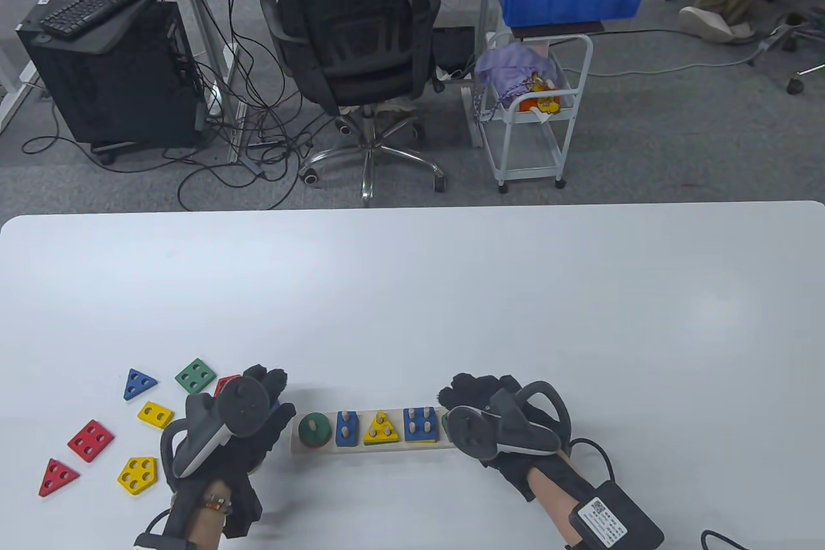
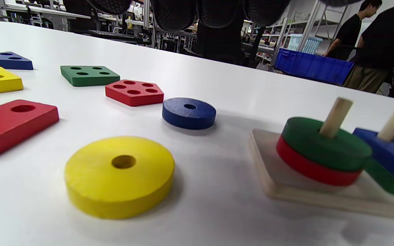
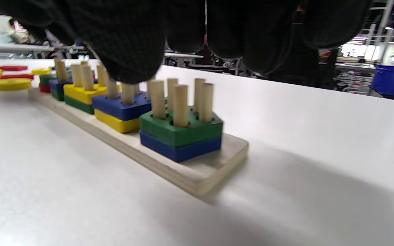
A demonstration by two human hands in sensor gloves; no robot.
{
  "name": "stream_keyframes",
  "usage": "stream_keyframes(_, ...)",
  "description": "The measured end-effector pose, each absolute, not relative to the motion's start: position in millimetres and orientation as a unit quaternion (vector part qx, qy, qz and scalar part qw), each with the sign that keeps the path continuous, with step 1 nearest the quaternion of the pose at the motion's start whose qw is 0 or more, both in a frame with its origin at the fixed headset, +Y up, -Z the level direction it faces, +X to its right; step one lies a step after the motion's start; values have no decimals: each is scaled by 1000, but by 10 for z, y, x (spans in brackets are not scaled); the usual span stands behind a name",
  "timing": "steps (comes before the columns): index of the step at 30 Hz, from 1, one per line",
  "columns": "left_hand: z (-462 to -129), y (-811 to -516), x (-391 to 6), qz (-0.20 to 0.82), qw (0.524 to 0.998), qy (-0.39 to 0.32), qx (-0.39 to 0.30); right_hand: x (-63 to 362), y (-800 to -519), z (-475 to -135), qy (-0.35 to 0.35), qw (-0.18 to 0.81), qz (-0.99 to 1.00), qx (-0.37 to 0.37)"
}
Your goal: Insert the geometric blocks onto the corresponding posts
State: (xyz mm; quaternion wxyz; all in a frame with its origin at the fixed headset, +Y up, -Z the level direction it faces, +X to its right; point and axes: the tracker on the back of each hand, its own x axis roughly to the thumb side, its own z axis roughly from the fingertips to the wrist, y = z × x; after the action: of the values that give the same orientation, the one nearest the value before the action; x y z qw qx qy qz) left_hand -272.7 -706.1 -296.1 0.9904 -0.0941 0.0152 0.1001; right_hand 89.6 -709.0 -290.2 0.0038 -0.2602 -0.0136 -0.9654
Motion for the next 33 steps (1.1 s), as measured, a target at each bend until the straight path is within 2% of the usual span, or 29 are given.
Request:
stream_keyframes(5,-2948,-6965,-2884,125,989,15,-81,1397,-7054,-2795,-23,-38,-980,-192)
stream_keyframes(12,-2858,-7094,-3085,47,987,44,-144,1989,-7297,-2710,-5,-110,-987,-117)
stream_keyframes(20,-2814,-7266,-2830,-88,971,28,-219,2150,-7350,-2710,-22,-77,-992,-102)
stream_keyframes(29,-2820,-7485,-2697,-165,964,33,-205,2163,-7281,-2660,-12,-77,-992,-101)
stream_keyframes(33,-2821,-7508,-2642,-173,970,21,-169,2149,-7242,-2635,2,-72,-992,-101)
